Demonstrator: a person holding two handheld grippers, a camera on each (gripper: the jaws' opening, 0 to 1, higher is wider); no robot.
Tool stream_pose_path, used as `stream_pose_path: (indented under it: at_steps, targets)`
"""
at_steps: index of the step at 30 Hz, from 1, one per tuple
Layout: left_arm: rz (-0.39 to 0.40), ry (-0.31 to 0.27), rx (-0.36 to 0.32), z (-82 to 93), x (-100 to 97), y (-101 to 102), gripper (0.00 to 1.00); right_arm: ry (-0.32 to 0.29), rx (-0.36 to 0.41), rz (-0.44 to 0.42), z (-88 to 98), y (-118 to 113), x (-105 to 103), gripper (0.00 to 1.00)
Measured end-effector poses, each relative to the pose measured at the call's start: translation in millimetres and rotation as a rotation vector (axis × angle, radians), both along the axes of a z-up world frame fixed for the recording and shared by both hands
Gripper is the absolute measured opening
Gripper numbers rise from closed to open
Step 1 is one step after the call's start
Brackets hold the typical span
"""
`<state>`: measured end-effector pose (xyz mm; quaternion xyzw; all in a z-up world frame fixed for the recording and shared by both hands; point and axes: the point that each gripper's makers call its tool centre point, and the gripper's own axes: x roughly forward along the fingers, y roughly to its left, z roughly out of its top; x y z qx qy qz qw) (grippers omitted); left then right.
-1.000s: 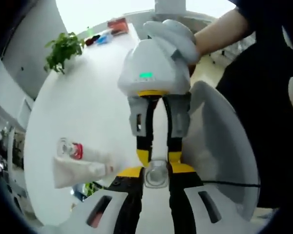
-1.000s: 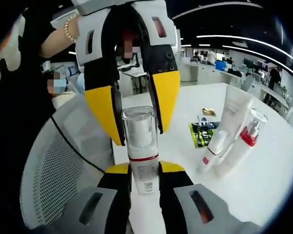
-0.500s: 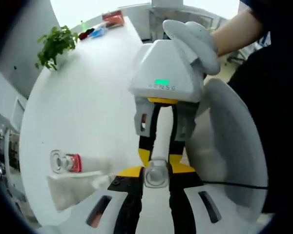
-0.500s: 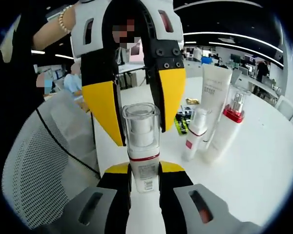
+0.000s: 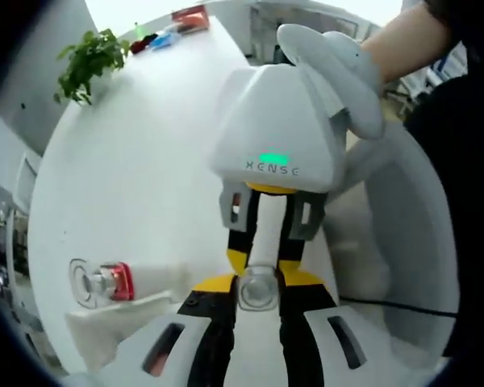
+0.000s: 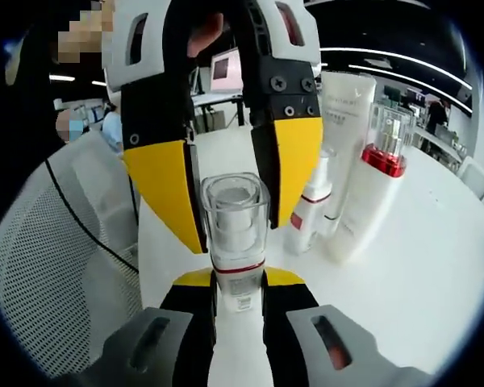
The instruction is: Arrange the skincare products in the storage area until every visible bottle or jar stands upright without overlapping.
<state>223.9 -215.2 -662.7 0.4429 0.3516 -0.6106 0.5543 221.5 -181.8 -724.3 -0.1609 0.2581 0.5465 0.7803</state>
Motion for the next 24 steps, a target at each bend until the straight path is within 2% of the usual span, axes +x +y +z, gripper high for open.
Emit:
stream_pose_path:
  at_steps: [8,11,20,22,24]
  targets:
    - [-0.016,-0.011,-0.005,-1.7,2.5,-3,0.25,-0.034,-0.002,0.013,-3.7,-3,4,0.2]
    - [-0.031,-0.021,-0.027,-1.3,3.2,-3,0.25,-0.053,0.001,0.014,-3.7,-3,6,0.2]
    - [0.007,-0.013,-0.106,0.2,6.1,-2,0.25,-0.065,0.007,0.053,-3.7,-2,10,0.2]
    - [0.023,-0.014,-0.136,2.1,7.1,-4,0.28,-0.069,0.007,0.056,-3.1,-2,12,0.2]
    - [0.064,-0.017,-0.195,7.3,10.3,-9,0.35,-0.072,0.004,0.062,-2.2,-2,15,0.2]
